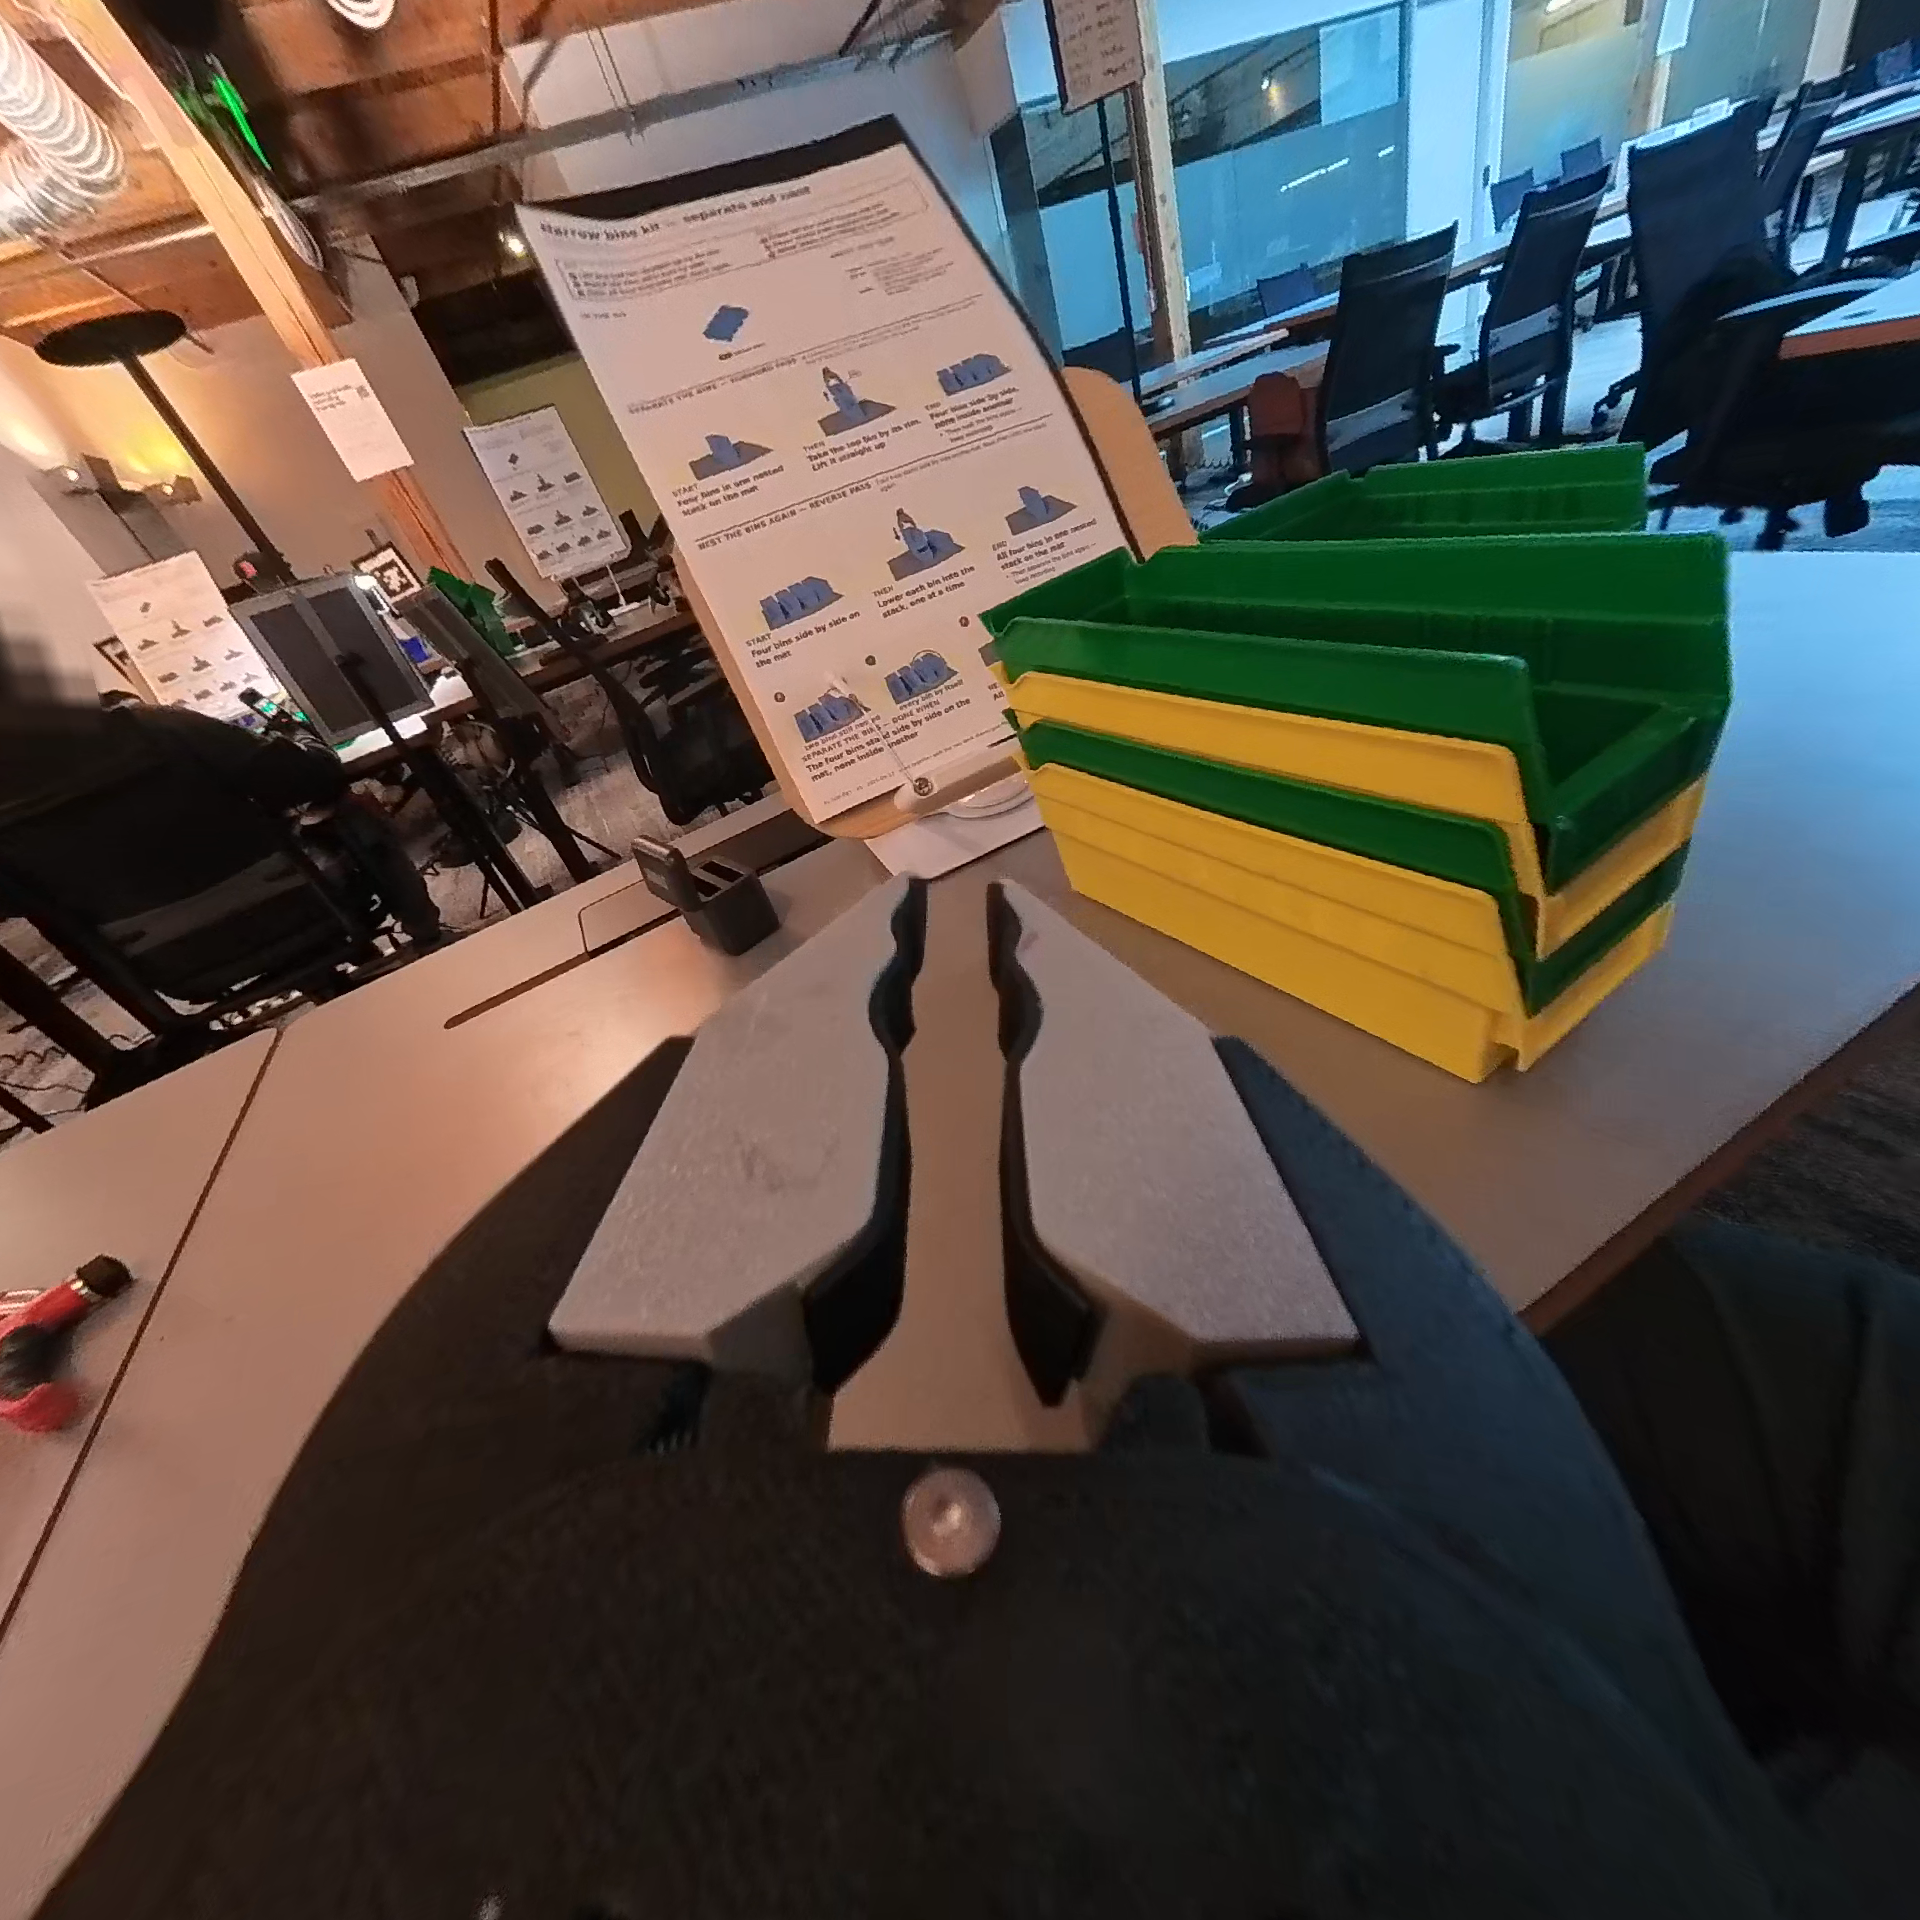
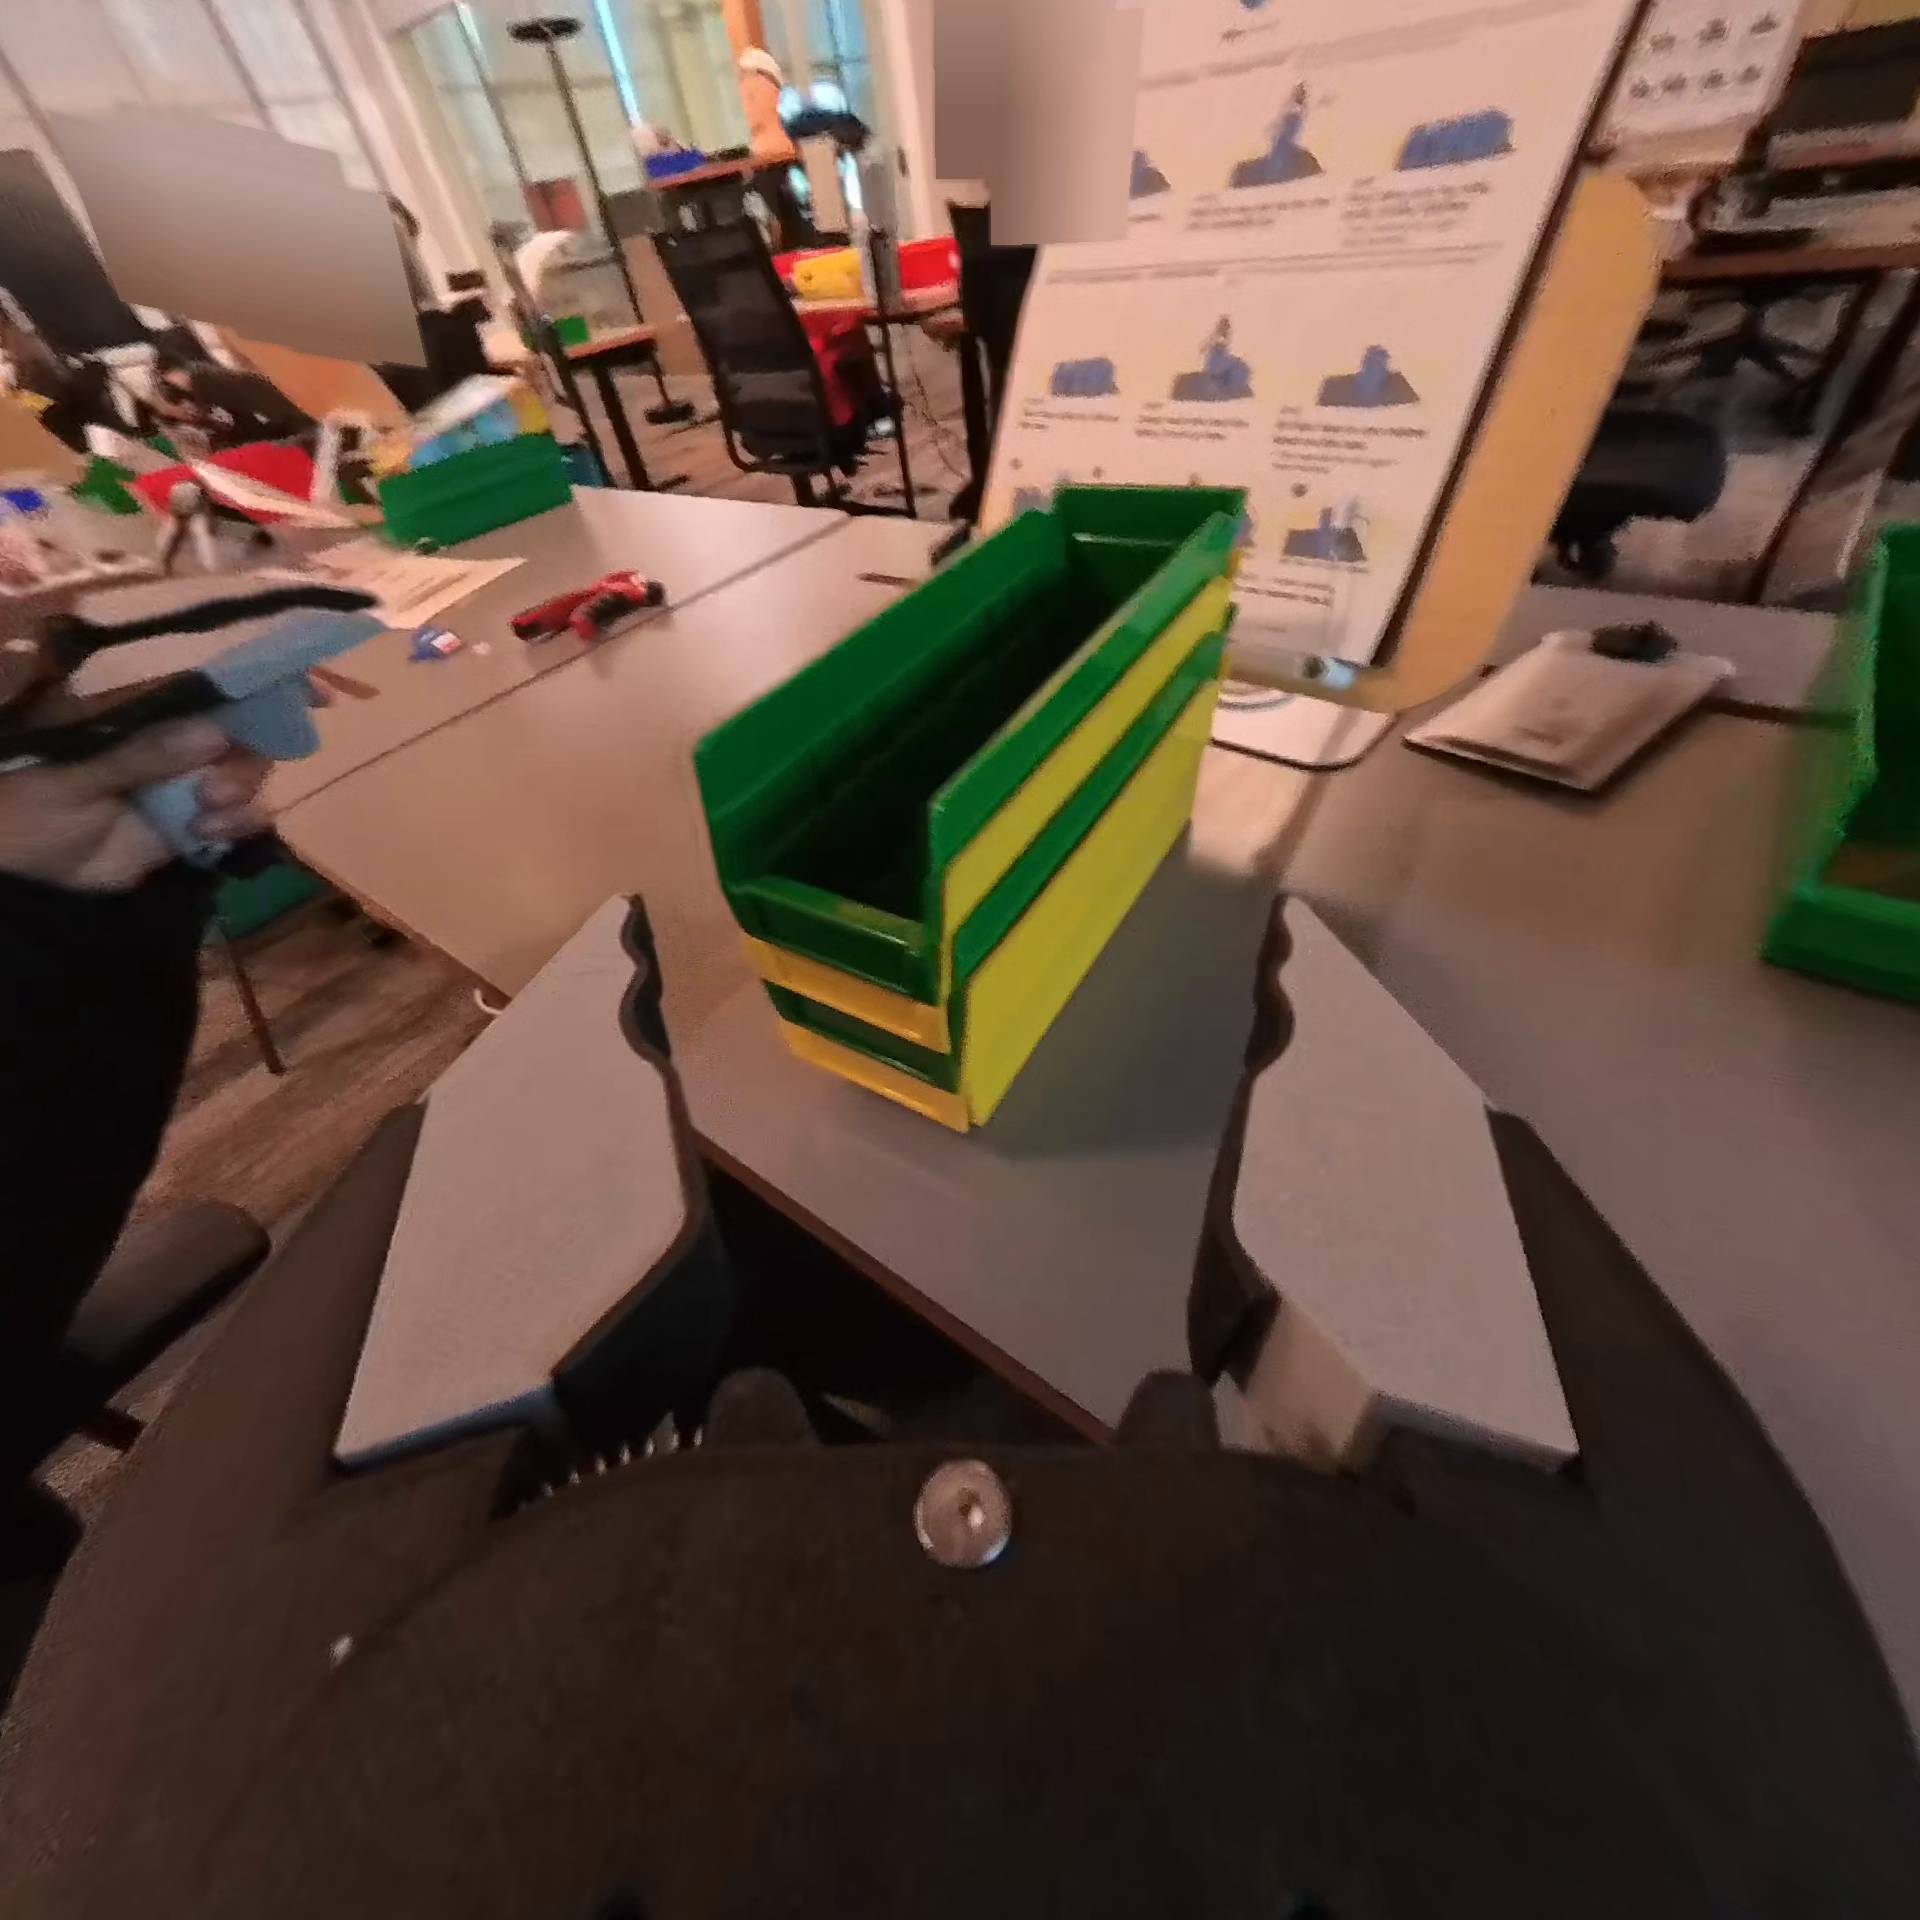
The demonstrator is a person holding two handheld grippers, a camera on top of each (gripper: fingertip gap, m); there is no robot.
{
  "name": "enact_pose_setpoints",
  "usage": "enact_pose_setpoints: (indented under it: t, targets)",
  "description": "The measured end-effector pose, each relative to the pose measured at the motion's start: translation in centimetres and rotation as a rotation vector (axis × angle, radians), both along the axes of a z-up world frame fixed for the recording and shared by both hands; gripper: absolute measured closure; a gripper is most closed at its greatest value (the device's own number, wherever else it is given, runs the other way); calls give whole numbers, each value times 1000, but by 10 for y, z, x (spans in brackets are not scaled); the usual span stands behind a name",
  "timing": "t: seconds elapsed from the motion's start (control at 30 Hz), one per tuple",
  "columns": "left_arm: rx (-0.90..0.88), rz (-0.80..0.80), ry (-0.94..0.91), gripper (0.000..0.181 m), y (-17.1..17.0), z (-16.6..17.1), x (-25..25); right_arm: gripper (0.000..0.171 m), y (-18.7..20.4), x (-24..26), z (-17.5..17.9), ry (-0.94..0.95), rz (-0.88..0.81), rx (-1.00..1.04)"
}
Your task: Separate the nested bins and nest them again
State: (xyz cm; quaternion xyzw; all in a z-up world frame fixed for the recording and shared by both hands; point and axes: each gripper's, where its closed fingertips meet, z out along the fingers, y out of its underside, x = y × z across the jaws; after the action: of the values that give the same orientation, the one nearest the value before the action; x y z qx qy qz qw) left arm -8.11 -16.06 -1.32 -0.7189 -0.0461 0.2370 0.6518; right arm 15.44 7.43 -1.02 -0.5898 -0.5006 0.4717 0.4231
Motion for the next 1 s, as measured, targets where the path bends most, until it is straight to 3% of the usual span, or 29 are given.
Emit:
enact_pose_setpoints:
  t: [0.03,0.17,0.3,0.47,0.6,0.73,1.0]
  targets:
    - [-1,1,-11,172,0,-2,-3,59,-8,-1,6,23,17,10]
    - [-25,19,-71,167,-2,-15,-17,51,-37,-21,22,78,124,34]
    - [-48,10,-107,155,-4,-21,-20,58,-77,-47,50,107,278,200]
    - [-35,19,-126,153,-11,-20,-26,50,-85,-88,87,146,170,316]
    - [-31,24,-173,150,-13,-27,-35,46,-63,-136,85,-44,151,228]
    - [-31,22,-169,150,-13,-27,-35,43,-18,-176,67,-264,39,177]
    - [-27,6,-187,151,-11,-31,-38,57,32,-217,11,-611,-91,149]
